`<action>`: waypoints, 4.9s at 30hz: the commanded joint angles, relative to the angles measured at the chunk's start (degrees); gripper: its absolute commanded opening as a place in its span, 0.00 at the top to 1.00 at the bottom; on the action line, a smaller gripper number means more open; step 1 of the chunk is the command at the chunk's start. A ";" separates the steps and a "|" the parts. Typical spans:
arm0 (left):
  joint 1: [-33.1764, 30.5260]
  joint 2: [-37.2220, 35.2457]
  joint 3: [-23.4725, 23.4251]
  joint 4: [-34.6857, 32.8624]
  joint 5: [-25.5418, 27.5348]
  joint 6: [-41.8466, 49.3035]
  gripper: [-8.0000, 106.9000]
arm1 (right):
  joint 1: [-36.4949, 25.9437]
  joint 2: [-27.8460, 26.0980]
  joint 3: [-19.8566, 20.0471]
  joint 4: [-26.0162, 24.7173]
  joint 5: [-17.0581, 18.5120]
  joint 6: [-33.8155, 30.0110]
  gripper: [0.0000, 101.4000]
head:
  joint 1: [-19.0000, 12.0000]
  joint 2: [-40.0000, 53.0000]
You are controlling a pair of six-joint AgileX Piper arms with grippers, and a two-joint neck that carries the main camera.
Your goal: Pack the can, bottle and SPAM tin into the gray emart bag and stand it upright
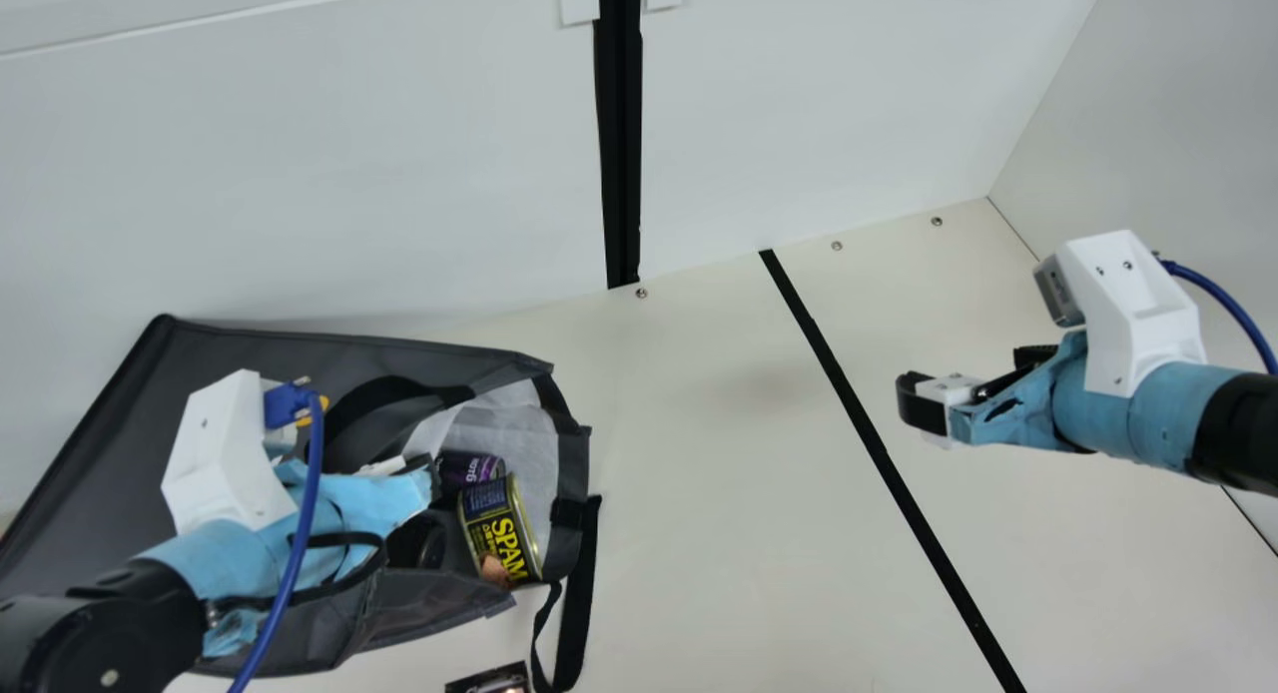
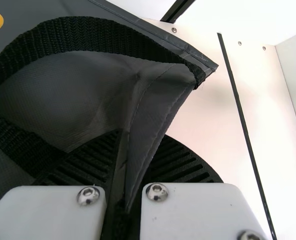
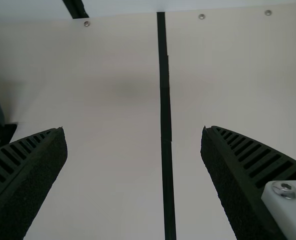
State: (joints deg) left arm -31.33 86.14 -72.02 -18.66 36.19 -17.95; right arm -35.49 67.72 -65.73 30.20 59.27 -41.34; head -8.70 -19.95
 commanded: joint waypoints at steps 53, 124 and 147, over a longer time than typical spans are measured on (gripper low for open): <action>0.00 0.00 0.00 0.00 0.00 0.00 1.00 | 14.47 20.65 4.95 19.34 0.86 -30.41 0.06 | -1.30 -0.05; 0.00 0.00 0.00 0.00 0.00 0.00 1.00 | 37.42 51.99 -13.60 33.64 -0.93 -37.37 0.06 | -1.30 -0.05; 0.00 0.00 0.00 0.00 0.00 0.00 1.00 | 39.84 55.20 -14.89 36.72 -1.36 -39.53 0.39 | -1.30 -0.05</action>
State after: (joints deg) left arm -31.33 86.14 -72.02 -18.66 36.19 -17.95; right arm 4.39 122.83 -80.60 66.83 57.62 -80.79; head -8.70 -19.95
